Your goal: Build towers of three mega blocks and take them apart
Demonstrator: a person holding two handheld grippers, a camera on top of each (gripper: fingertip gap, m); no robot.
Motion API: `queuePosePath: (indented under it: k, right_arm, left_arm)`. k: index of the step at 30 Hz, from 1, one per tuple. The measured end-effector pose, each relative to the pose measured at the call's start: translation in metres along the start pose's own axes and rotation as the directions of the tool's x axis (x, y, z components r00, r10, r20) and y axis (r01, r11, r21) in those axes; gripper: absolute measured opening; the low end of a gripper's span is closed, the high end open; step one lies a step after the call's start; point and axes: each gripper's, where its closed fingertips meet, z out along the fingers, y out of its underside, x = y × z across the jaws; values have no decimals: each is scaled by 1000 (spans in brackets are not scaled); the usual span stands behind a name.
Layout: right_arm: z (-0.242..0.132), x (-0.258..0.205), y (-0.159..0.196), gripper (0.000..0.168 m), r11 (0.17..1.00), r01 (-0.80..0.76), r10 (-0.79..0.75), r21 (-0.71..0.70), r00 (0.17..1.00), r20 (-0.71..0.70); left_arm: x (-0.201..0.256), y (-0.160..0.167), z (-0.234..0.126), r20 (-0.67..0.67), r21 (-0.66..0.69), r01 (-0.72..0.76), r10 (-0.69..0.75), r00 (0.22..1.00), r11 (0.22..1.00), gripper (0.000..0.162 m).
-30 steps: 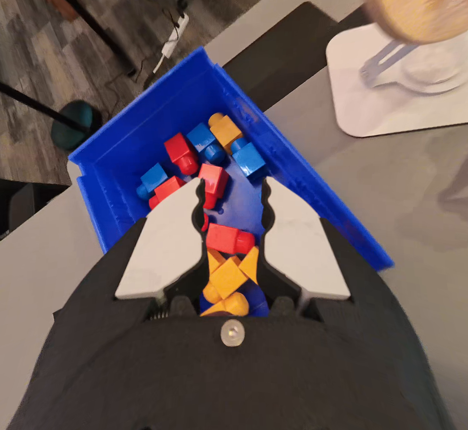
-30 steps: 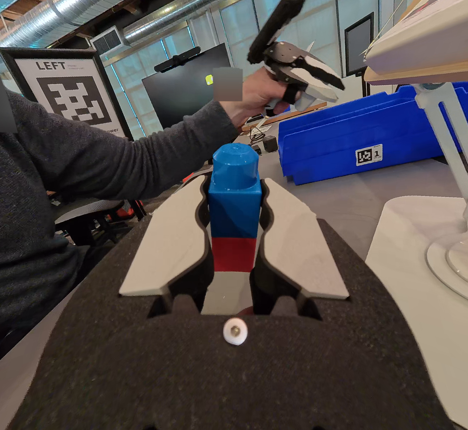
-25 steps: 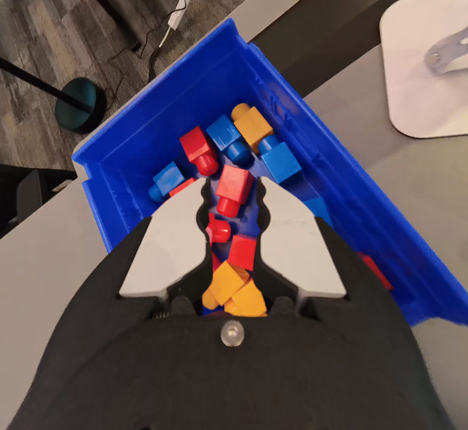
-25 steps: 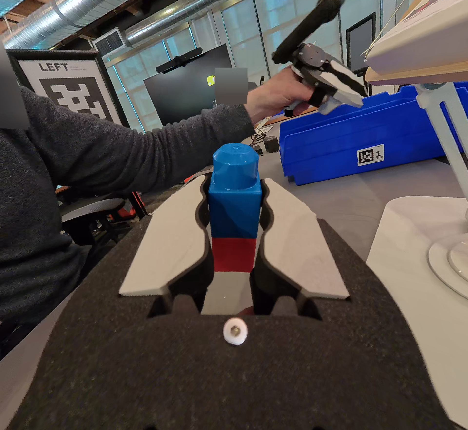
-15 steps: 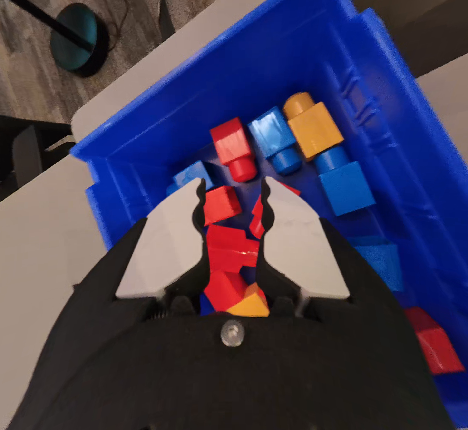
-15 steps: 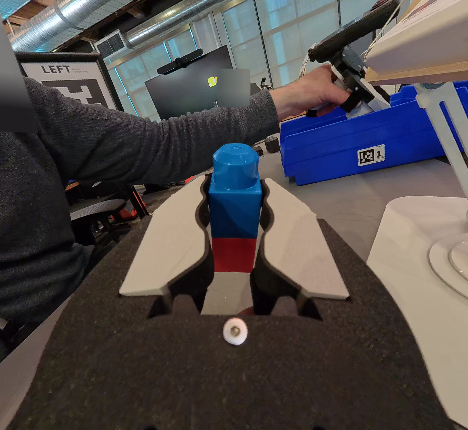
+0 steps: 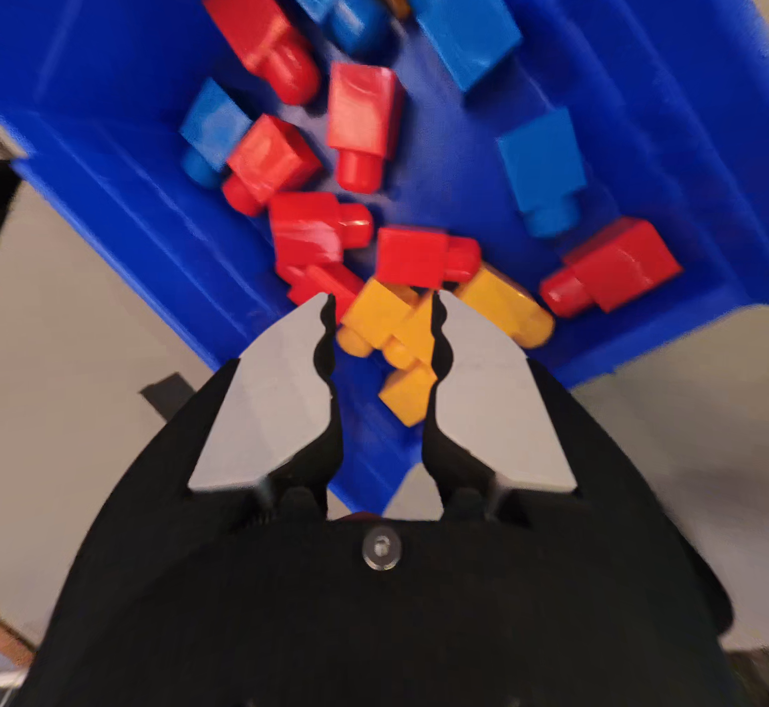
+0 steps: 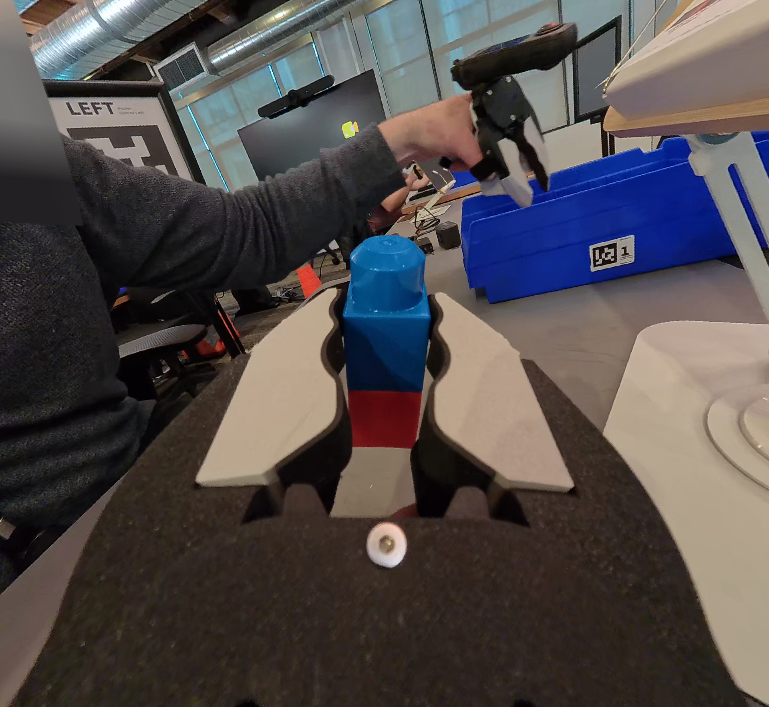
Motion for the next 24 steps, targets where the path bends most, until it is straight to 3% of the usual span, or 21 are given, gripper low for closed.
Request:
queuePosePath:
  k: [3,8,10,13,17,24]
  right_arm:
    - [0,0,0,36,1000,1,-1,-2,1000,-1]
    - [1,-1,1,36,1000,7,-7,-8,1000,-3]
    - [1,-1,2,36,1000,10,-10,-12,1000,-3]
    - [2,-2,2,36,1000,16,-16,-18,1000,-4]
    - [2,-2,3,36,1000,19,-19,-21,1000,-3]
    - [2,-2,3,36,1000,16,-16,-19,1000,-1]
  left_arm:
    - [37,15,-1,-87,-12,31,-32,996,999,38]
    - [74,22,9,-123,-23,133,-135,983,991,44]
    - [68,22,15,-57,-21,142,-143,988,990,53]
    - [57,10,17,-4,33,123,-123,992,992,50]
    - [32,-8,16,123,45,-14,8,992,999,48]
    - [2,-42,32,148,31,-163,157,976,986,53]
